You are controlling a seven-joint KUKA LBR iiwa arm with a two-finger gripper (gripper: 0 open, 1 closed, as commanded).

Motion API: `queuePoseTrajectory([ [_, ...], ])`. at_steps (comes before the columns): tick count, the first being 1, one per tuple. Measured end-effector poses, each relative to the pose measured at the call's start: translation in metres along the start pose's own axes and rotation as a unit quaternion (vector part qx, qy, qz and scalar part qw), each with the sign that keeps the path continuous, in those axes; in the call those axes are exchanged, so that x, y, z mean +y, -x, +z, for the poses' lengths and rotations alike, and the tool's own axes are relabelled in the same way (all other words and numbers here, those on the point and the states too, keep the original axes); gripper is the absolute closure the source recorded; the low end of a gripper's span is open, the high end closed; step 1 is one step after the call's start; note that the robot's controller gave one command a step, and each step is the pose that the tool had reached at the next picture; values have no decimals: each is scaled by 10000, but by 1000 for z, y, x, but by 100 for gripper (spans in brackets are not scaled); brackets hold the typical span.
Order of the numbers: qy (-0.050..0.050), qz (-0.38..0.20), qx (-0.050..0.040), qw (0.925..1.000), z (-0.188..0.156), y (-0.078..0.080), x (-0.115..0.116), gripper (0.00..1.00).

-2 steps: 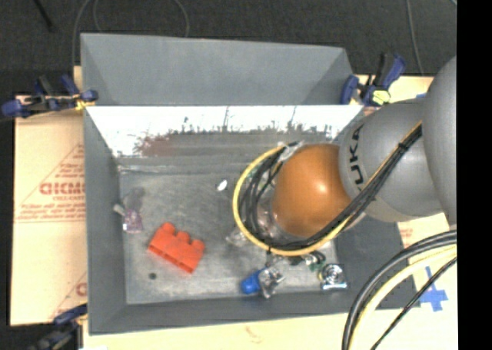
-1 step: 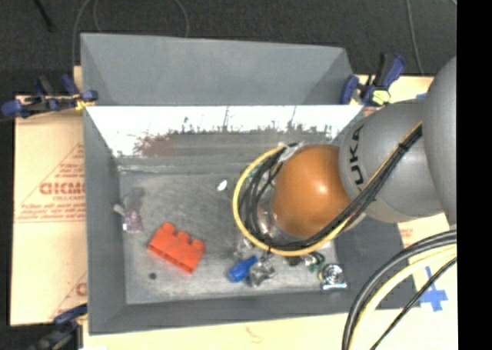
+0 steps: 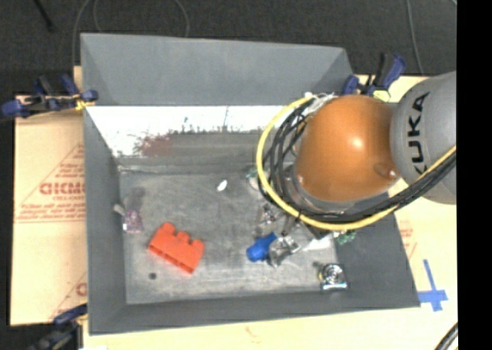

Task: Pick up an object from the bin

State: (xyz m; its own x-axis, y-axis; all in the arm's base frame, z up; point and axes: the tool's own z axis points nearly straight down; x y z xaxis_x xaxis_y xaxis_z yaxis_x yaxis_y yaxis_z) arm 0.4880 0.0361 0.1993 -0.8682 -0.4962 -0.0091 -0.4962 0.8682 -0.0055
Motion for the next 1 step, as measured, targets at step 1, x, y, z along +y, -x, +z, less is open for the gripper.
queuePoseTrajectory([
  [1, 5, -989, 2, 9951, -75, 5, -10, 100],
])
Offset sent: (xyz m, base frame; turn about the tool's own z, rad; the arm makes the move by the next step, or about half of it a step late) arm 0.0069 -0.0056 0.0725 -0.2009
